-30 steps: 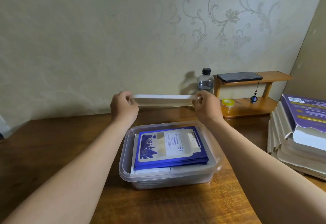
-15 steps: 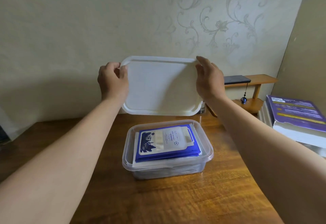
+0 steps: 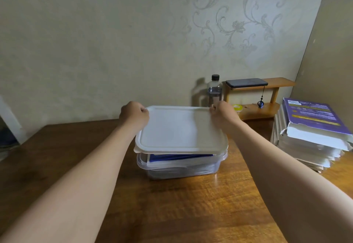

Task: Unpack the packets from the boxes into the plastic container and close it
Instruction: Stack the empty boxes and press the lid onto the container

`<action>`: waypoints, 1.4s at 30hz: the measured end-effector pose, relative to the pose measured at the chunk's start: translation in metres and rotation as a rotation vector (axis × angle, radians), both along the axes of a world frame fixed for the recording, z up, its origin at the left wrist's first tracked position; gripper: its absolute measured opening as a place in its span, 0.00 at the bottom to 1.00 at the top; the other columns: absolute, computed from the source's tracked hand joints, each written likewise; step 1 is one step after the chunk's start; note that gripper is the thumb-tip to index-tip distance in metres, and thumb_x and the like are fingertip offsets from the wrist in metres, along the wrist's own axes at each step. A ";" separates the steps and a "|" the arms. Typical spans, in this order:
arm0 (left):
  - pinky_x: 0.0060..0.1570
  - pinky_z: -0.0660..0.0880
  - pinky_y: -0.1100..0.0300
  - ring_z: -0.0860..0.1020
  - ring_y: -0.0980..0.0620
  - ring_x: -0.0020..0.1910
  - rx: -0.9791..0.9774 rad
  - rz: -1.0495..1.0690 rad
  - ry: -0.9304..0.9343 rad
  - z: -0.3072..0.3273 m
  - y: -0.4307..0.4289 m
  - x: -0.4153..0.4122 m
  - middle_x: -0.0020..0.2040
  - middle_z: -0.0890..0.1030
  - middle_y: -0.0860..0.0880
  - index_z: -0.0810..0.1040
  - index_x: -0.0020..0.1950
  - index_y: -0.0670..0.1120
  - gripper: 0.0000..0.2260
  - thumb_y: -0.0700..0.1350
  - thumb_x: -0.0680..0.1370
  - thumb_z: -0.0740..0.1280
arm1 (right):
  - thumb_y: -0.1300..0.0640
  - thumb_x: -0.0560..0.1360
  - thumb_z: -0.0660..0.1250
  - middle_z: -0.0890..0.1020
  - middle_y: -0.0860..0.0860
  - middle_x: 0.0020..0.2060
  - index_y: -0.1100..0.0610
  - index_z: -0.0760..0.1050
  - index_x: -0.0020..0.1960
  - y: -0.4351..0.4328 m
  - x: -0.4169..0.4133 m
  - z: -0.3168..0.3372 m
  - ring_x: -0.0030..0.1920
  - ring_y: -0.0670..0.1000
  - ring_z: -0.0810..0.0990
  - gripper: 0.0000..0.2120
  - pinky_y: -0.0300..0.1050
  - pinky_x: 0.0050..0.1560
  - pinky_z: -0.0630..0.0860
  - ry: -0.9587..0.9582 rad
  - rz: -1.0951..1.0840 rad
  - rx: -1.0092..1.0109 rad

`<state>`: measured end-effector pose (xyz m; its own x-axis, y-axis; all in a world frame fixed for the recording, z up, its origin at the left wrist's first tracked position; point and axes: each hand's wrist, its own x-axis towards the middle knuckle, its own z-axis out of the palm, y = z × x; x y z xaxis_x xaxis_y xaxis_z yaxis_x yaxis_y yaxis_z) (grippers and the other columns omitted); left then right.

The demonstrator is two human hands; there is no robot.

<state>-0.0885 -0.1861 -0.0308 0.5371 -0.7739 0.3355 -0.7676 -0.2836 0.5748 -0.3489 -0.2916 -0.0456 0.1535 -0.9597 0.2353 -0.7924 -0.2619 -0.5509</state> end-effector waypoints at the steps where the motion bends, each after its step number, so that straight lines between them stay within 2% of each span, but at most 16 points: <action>1: 0.31 0.65 0.58 0.69 0.46 0.32 0.035 0.004 -0.007 -0.005 0.000 -0.001 0.33 0.75 0.44 0.70 0.32 0.46 0.12 0.39 0.76 0.60 | 0.55 0.81 0.59 0.80 0.58 0.45 0.59 0.74 0.46 0.000 0.000 -0.006 0.43 0.59 0.76 0.10 0.46 0.42 0.70 0.020 -0.006 0.025; 4: 0.31 0.67 0.59 0.73 0.46 0.31 0.130 0.014 0.004 -0.017 -0.003 -0.001 0.37 0.80 0.44 0.68 0.30 0.44 0.14 0.38 0.76 0.61 | 0.51 0.81 0.59 0.80 0.57 0.47 0.58 0.77 0.53 0.000 -0.001 -0.020 0.45 0.58 0.78 0.13 0.48 0.44 0.74 0.081 -0.015 0.063; 8: 0.32 0.65 0.60 0.65 0.47 0.28 0.230 0.010 0.003 -0.026 -0.004 -0.003 0.29 0.67 0.48 0.64 0.31 0.45 0.11 0.35 0.72 0.60 | 0.50 0.81 0.59 0.80 0.54 0.45 0.57 0.77 0.53 -0.001 -0.003 -0.026 0.44 0.55 0.78 0.12 0.50 0.47 0.78 0.107 0.007 0.082; 13: 0.29 0.57 0.60 0.61 0.48 0.28 0.305 0.011 0.018 -0.029 0.000 -0.007 0.30 0.63 0.48 0.61 0.32 0.46 0.09 0.35 0.69 0.58 | 0.50 0.81 0.60 0.81 0.54 0.44 0.55 0.77 0.51 -0.005 -0.001 -0.028 0.44 0.55 0.79 0.12 0.54 0.51 0.79 0.086 0.024 0.098; 17: 0.28 0.56 0.61 0.72 0.44 0.29 0.312 0.054 0.046 -0.028 -0.003 -0.008 0.32 0.67 0.38 0.64 0.34 0.38 0.06 0.36 0.70 0.59 | 0.49 0.81 0.60 0.80 0.54 0.44 0.55 0.77 0.51 -0.006 0.000 -0.027 0.44 0.55 0.79 0.11 0.53 0.50 0.79 0.086 0.026 0.094; 21: 0.28 0.56 0.59 0.61 0.49 0.29 0.315 0.061 0.025 -0.026 -0.005 -0.008 0.33 0.64 0.48 0.59 0.34 0.46 0.12 0.37 0.73 0.60 | 0.49 0.81 0.60 0.80 0.53 0.44 0.55 0.77 0.51 -0.007 0.002 -0.027 0.44 0.55 0.79 0.12 0.53 0.50 0.79 0.081 0.032 0.104; 31: 0.29 0.58 0.60 0.62 0.50 0.29 0.363 0.074 0.074 -0.026 -0.002 -0.006 0.33 0.64 0.49 0.61 0.34 0.46 0.13 0.40 0.76 0.62 | 0.49 0.80 0.61 0.81 0.53 0.44 0.54 0.79 0.50 -0.004 0.004 -0.031 0.44 0.54 0.80 0.12 0.55 0.50 0.81 0.127 0.046 0.105; 36: 0.30 0.55 0.59 0.59 0.49 0.29 0.357 0.051 0.095 -0.031 -0.004 -0.003 0.31 0.61 0.49 0.58 0.34 0.47 0.14 0.38 0.74 0.61 | 0.48 0.80 0.61 0.81 0.52 0.43 0.52 0.79 0.51 -0.001 0.004 -0.033 0.44 0.54 0.80 0.11 0.55 0.50 0.80 0.139 0.034 0.111; 40: 0.31 0.57 0.59 0.61 0.49 0.29 0.380 0.058 0.103 -0.030 -0.003 -0.004 0.33 0.63 0.48 0.60 0.35 0.46 0.12 0.37 0.75 0.60 | 0.49 0.79 0.61 0.81 0.51 0.43 0.52 0.79 0.52 -0.002 0.007 -0.028 0.43 0.53 0.80 0.10 0.54 0.50 0.81 0.204 0.045 0.136; 42: 0.32 0.63 0.59 0.68 0.48 0.33 0.425 0.040 0.008 -0.026 -0.003 -0.013 0.41 0.73 0.45 0.66 0.38 0.44 0.09 0.38 0.78 0.60 | 0.53 0.77 0.64 0.80 0.52 0.42 0.53 0.78 0.52 0.001 0.008 -0.020 0.42 0.53 0.80 0.07 0.53 0.49 0.81 0.311 0.041 0.157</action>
